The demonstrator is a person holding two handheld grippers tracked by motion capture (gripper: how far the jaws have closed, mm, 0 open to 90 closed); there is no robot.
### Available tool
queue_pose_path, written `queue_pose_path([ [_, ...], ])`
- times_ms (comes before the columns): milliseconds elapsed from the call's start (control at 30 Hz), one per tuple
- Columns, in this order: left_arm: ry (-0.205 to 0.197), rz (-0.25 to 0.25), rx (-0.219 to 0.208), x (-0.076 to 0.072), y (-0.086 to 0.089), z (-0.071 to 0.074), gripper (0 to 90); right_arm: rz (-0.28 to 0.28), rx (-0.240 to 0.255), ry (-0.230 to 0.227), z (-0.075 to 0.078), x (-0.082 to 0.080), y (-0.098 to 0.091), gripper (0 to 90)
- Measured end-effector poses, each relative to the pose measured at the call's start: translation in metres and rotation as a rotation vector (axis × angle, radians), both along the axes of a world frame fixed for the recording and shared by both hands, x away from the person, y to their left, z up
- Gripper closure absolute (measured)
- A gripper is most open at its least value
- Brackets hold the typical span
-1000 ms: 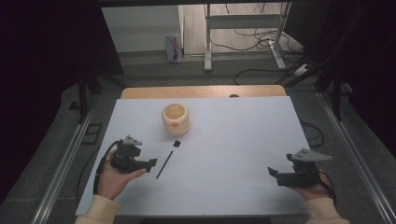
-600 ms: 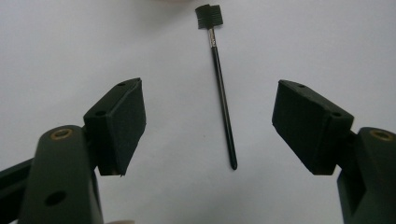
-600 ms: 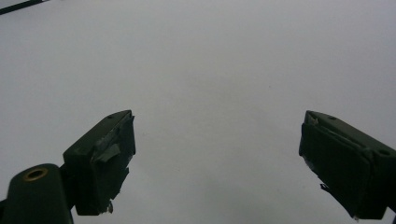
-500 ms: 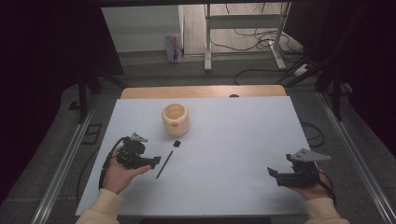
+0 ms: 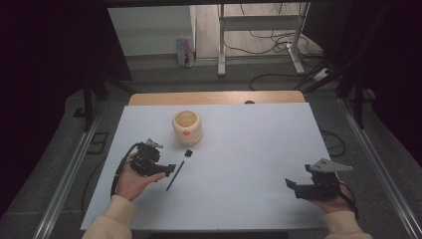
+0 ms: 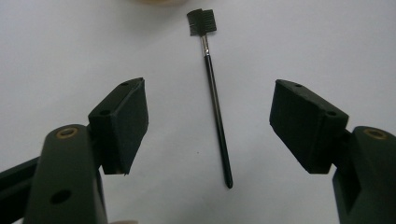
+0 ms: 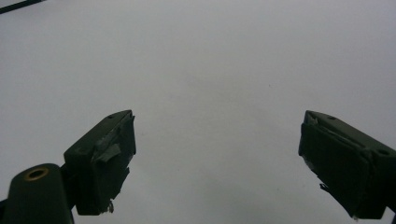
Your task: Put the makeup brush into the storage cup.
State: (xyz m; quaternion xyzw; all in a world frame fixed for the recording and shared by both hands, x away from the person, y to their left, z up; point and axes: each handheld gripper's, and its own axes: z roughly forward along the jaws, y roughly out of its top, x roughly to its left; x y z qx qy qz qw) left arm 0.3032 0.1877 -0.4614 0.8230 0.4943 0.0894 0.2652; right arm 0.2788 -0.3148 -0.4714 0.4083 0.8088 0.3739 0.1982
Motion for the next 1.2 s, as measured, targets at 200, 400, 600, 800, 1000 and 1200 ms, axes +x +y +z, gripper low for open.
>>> queue_pose_path([
  [200,0.013,-0.009,0.01,0.006,-0.006,-0.001,29.4,-0.001,0.001,0.001,0.0,0.0,0.0,11.1],
  [400,0.019,-0.017,0.022,0.011,-0.011,-0.003,29.3,-0.004,0.002,0.002,0.0,0.0,0.0,11.2],
  [600,0.038,-0.012,0.042,0.017,-0.014,-0.009,29.2,-0.004,0.002,0.002,0.0,0.0,0.0,11.2],
  [800,0.051,-0.011,0.054,0.022,-0.017,-0.014,29.2,-0.003,0.001,0.003,0.0,0.0,0.0,11.2],
  [1000,0.056,-0.017,0.059,0.025,-0.021,-0.017,29.3,-0.001,0.0,0.003,-0.001,0.0,0.0,11.2],
  [1200,0.061,-0.021,0.064,0.028,-0.025,-0.02,29.6,0.0,0.0,0.002,-0.001,0.0,0.0,11.2],
])
